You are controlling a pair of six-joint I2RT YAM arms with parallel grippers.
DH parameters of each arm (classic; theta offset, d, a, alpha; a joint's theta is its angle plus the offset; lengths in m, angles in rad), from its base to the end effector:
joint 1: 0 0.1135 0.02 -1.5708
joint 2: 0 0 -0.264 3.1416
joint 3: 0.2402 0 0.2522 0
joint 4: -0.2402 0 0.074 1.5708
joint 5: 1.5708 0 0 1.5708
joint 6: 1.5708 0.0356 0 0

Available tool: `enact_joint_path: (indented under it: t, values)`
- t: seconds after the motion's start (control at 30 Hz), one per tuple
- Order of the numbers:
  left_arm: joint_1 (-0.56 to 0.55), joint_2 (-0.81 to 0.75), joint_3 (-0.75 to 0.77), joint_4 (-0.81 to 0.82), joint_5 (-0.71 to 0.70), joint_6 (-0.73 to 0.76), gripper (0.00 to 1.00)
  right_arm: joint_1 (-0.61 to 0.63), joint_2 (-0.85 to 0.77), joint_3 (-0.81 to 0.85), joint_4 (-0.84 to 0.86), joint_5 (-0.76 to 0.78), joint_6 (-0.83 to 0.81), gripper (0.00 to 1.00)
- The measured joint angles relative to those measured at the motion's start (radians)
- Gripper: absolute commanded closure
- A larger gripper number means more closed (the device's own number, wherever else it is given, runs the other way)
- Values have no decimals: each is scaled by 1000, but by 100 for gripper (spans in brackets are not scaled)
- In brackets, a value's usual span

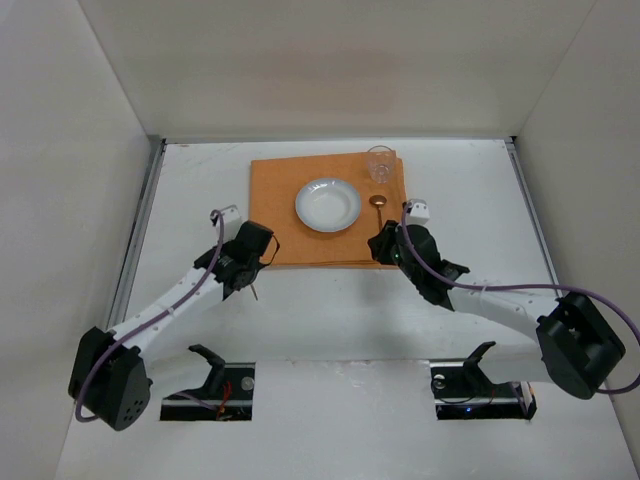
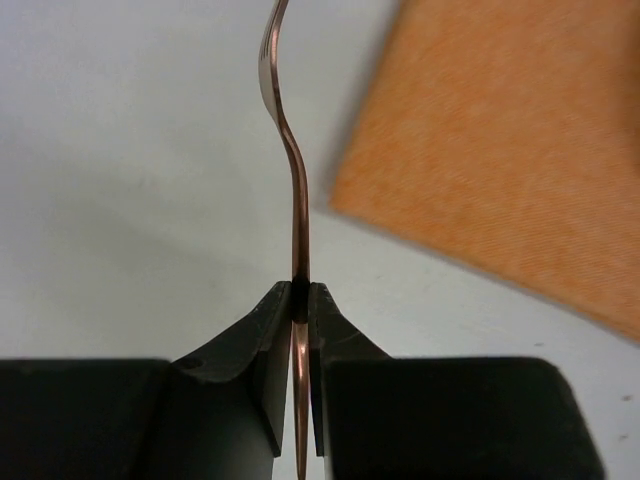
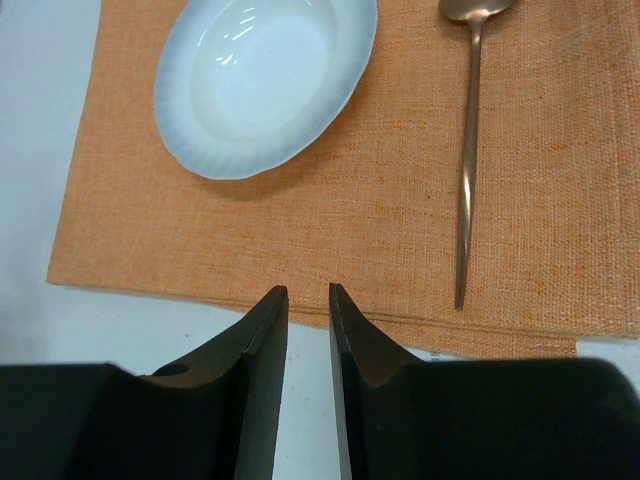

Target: Set the dinner table for one person

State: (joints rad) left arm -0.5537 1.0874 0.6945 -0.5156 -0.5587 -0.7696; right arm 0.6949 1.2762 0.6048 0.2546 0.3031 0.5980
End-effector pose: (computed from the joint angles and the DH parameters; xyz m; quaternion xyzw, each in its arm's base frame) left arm 0.1891 -0.0947 0.2267 -0.1871 0.8941 0.0137 0.4068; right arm 0.2151 0.1655 0.2170 0.0421 0.8315 0.2238 0.5067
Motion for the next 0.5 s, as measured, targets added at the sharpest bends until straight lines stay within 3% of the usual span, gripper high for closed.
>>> enact_joint_path:
  t: [0.3,0.5]
  values:
    - [-4,369,346,239,47,347,92,-7,-13,-16,7,8,1,64]
    - [34,571,439,288,80,475,92,-8,-13,-17,8,12,0,65]
